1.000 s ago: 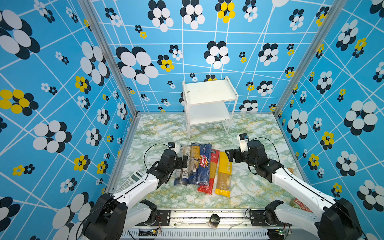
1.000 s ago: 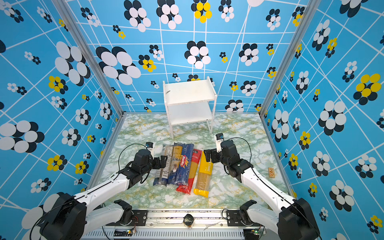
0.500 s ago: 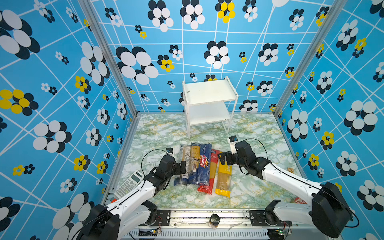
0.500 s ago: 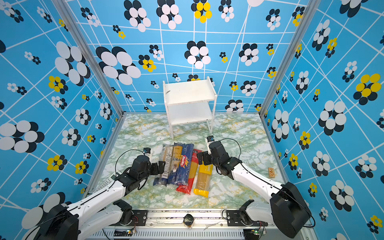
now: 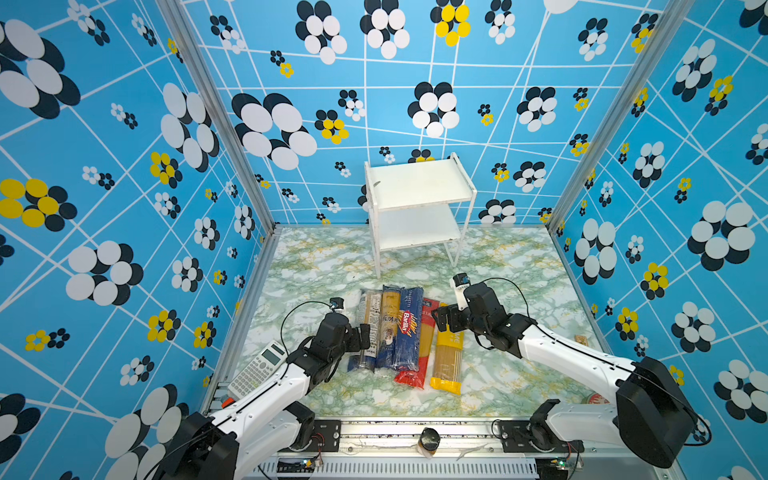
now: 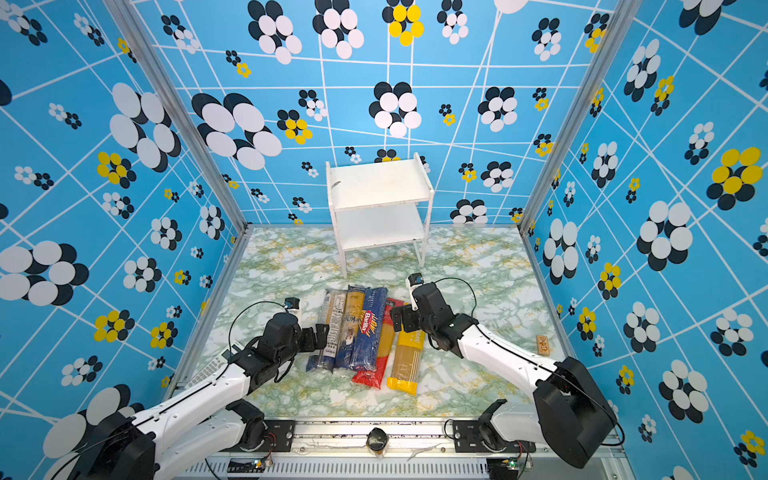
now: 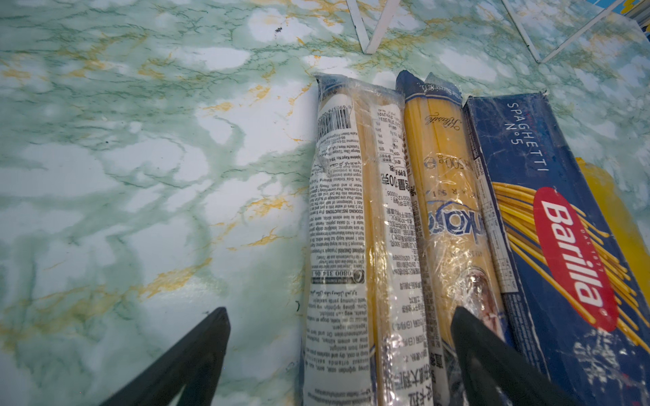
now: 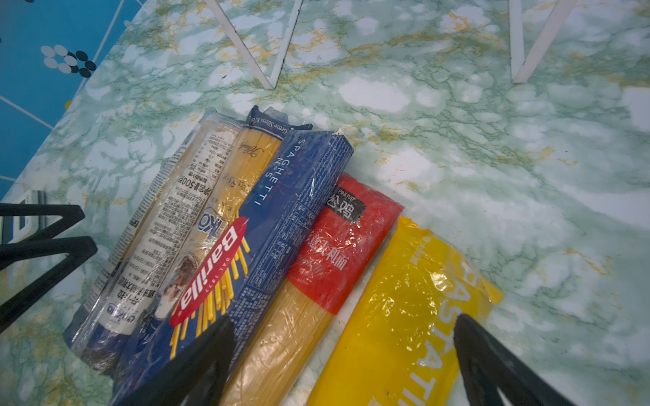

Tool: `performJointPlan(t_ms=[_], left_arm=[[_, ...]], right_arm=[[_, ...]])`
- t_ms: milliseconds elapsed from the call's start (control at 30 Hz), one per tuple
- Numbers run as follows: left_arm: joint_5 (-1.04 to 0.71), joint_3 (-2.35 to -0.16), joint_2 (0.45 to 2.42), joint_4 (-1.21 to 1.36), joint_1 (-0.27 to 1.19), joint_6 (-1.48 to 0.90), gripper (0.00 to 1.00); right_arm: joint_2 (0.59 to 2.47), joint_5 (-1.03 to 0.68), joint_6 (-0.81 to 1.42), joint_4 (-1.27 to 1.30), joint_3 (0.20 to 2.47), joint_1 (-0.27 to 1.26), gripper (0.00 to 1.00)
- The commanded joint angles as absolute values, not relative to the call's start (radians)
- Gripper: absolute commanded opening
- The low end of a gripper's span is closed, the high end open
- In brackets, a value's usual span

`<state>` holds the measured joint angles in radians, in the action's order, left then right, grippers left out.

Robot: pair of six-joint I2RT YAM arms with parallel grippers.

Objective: Place and organize the pasta boxes and bags onto the shelf
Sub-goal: 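Reach left gripper toward the clear spaghetti bag while right moves over Barilla box, then lower the left gripper around the clear white-labelled spaghetti bag and close it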

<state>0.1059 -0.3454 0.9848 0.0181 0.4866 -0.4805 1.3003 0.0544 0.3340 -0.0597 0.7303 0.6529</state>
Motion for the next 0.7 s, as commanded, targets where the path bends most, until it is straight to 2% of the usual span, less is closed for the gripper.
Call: performJointPlan(t_ms=[0,400,667], left_arm=[[0.117,-0.344,0.991,-0.018,0.492,-0.507,0.99],[0.124,-0.397,0.983,-0.172,0.494,-0.594,0.99],[0.118,-0.381,0.978,-0.172,0.542,-0.629,0.99]], right_arm=[[1.314,0.072,0.341,-0.045,0.759,0.669,0.99],[1.346,0.071,0.333,-0.039,0.772,0.696,0.99],[1.364,0.071,0.327,-0.035,0.773,0.706,0.99]])
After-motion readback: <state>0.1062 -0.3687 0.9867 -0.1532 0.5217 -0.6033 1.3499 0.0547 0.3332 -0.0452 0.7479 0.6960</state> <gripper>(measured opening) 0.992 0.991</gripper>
